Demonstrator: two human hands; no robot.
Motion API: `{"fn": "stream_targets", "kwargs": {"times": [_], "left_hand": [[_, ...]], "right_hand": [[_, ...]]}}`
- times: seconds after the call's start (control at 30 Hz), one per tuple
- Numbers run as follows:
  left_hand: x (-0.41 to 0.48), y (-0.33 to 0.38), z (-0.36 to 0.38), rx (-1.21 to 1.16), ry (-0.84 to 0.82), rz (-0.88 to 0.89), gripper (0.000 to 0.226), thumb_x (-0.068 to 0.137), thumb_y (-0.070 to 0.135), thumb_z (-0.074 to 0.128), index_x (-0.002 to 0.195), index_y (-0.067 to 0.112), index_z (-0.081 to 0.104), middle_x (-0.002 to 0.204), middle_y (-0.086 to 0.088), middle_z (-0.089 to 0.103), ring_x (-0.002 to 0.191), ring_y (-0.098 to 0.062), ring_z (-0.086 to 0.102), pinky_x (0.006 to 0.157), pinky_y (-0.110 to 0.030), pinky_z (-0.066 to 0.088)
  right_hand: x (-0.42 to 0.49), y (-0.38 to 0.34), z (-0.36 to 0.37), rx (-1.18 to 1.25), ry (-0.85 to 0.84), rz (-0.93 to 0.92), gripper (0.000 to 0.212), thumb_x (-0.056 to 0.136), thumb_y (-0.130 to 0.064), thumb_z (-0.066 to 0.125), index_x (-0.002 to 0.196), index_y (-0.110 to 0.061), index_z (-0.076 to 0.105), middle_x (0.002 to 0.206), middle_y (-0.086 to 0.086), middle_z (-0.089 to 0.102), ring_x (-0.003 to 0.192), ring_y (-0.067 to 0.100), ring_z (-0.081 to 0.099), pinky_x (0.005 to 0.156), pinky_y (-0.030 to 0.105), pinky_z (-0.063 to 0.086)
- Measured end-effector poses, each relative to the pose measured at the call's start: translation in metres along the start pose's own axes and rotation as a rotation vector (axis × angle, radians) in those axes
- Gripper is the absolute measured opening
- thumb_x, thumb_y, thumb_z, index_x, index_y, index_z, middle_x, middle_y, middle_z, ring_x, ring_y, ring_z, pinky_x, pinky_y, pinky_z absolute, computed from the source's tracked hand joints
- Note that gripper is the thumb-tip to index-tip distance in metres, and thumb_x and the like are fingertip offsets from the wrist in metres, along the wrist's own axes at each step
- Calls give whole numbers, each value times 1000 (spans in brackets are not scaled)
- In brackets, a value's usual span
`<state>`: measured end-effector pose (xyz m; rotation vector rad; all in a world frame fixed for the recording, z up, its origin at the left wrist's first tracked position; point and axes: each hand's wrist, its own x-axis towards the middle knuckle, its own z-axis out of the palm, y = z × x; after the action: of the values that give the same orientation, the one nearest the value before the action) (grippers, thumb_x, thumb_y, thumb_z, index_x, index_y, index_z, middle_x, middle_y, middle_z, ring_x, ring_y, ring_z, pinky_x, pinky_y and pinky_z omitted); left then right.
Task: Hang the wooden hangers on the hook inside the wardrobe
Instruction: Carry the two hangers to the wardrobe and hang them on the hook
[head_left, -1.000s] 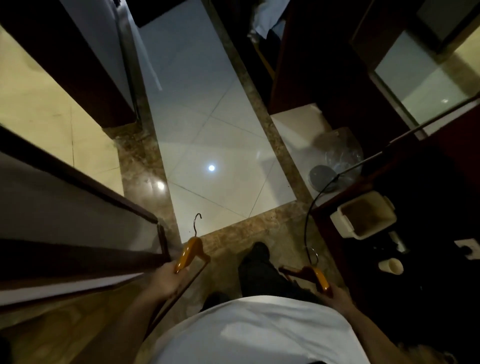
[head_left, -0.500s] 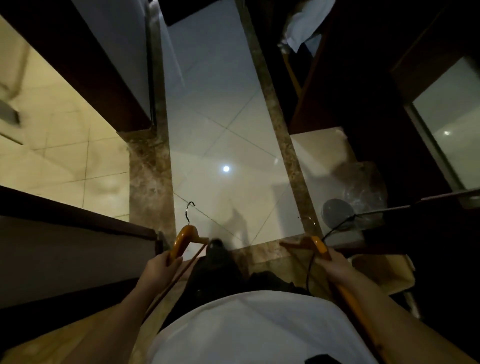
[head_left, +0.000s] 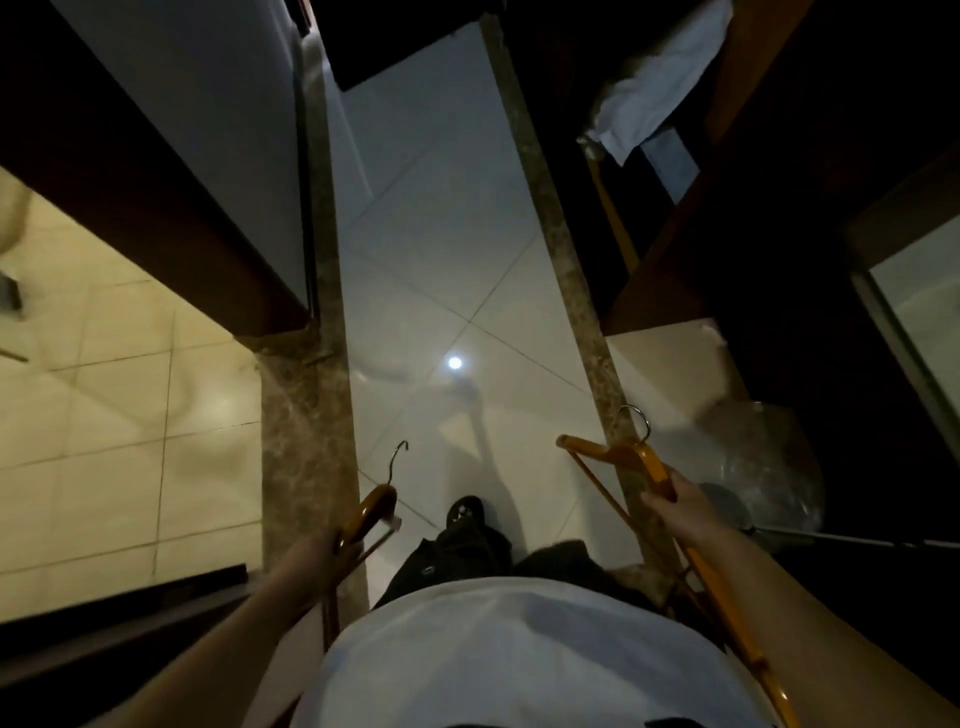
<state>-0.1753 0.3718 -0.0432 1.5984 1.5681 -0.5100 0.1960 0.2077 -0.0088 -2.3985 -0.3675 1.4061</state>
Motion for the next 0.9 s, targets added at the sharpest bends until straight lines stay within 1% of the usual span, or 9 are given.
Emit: {"fn": "stream_targets", "kwargs": {"times": [0.07,0.13,0.23,0.33,0.43,0.57,0.63,0.77,0.9], "left_hand": [[25,28,-35,67,-9,37,24,94,29,50,112,14,57,78,3,55,68,-9,53,56,-17,40],[54,54,-64,100,16,73,27,94,33,48,113,15,57,84,-1,59,74,-14,57,63,-22,45],[91,93,-100,49,56,126,27,93,34,50,109,15,58,83,-4,62,76,-18,62,70,-31,53],[122,131,-123,-20,78,169,22,93,33,50,103,14,56,78,-6,60,71,-20,60,70,-37,53],[153,167,-137,-89,96,143,17,94,30,50,99,15,54,74,-7,57,66,-21,56,64,-33,48],[179,194,-148,-161,127,66,18,93,28,52,97,11,56,74,-9,58,64,-20,55,61,-33,46],[183,200,-149,-177,123,3,19,93,27,52,99,10,57,75,-9,59,62,-19,55,58,-31,45],[196,223,-158,-181,107,-55,18,94,29,50,98,12,57,72,-7,57,58,-15,52,55,-26,42],[216,246,-178,-171,106,-51,18,95,29,49,98,14,56,70,-5,56,60,-15,52,58,-27,43]], "right_hand": [[10,-9,-2,-19,-2,32,38,94,-18,49,132,-14,44,119,16,57,90,20,51,88,39,45],[20,-14,-5,-44,26,52,37,94,-19,50,130,-15,46,108,16,61,84,21,53,84,39,47],[38,-24,-12,-46,29,104,37,93,-18,51,130,-16,46,95,12,59,81,22,55,82,40,50],[62,-39,-21,-51,20,120,35,93,-16,51,128,-16,48,99,16,62,82,23,58,81,40,51],[99,-68,-42,-35,-12,115,34,93,-13,51,126,-13,49,111,24,62,85,25,57,78,36,49],[166,-119,-76,-53,-62,92,36,90,-18,54,126,-15,50,98,19,65,82,31,63,76,42,53],[192,-149,-90,-48,-77,56,41,89,-21,55,129,-18,49,100,15,66,86,30,64,75,39,54],[236,-231,-122,9,-84,-33,44,90,-17,50,134,-20,46,113,10,61,98,26,60,85,37,51],[261,-309,-151,33,-39,-183,42,93,-22,50,134,-20,45,121,9,57,113,29,54,97,44,46]]}}
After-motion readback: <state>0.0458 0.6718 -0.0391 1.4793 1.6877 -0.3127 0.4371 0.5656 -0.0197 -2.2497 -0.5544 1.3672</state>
